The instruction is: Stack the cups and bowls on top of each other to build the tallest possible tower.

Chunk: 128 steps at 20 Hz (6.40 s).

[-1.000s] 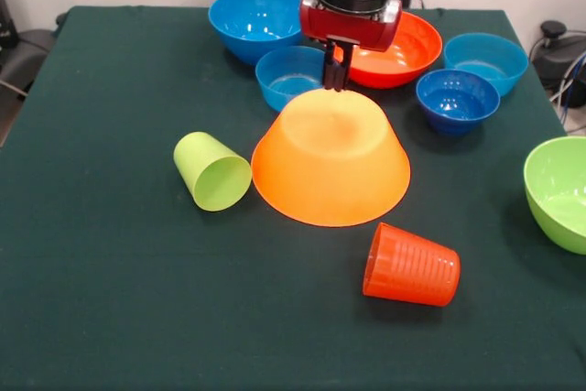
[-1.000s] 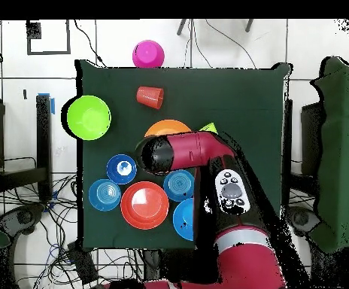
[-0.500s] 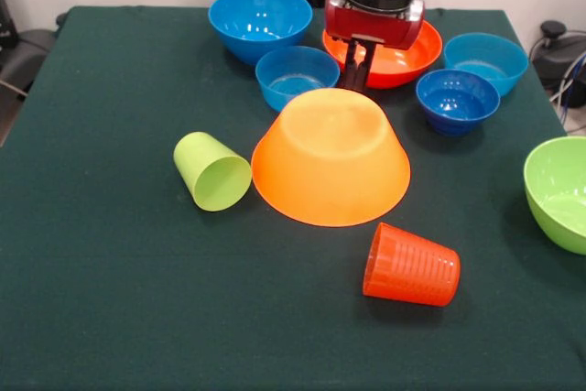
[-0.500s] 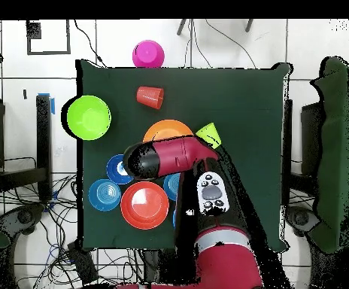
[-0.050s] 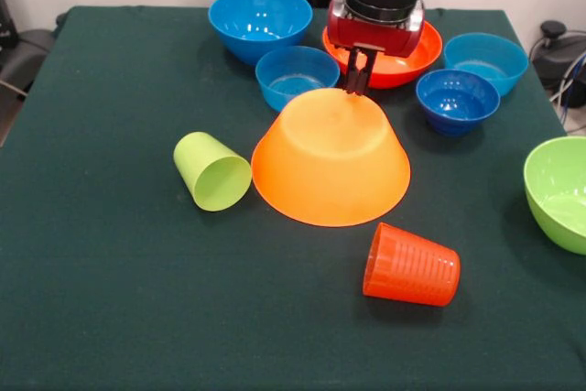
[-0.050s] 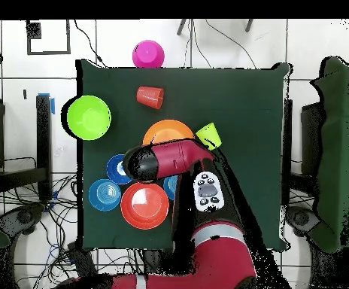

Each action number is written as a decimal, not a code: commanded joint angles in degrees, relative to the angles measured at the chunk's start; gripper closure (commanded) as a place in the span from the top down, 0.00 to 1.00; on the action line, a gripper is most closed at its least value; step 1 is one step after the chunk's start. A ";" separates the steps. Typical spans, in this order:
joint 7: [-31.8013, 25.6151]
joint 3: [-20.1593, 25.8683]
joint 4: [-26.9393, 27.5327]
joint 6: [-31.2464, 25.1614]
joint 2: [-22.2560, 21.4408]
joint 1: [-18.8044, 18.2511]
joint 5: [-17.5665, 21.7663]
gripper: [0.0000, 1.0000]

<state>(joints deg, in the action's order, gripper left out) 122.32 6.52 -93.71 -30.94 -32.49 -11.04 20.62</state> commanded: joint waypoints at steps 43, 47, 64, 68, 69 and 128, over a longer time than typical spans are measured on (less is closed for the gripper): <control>-2.30 0.95 1.32 5.75 6.79 -3.67 3.58 0.00; -1.00 -0.38 3.23 5.80 6.93 -2.46 3.64 0.00; -0.85 0.17 4.58 5.15 7.83 -2.80 2.36 0.00; -0.73 0.21 2.46 5.57 6.36 -2.69 2.44 0.00; -1.07 0.47 2.46 5.93 6.35 -2.85 2.63 0.00; 0.88 0.23 -6.82 16.20 5.66 -3.95 3.61 0.00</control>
<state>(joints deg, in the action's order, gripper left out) 122.32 4.06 -98.21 -18.35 -30.54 -13.81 20.59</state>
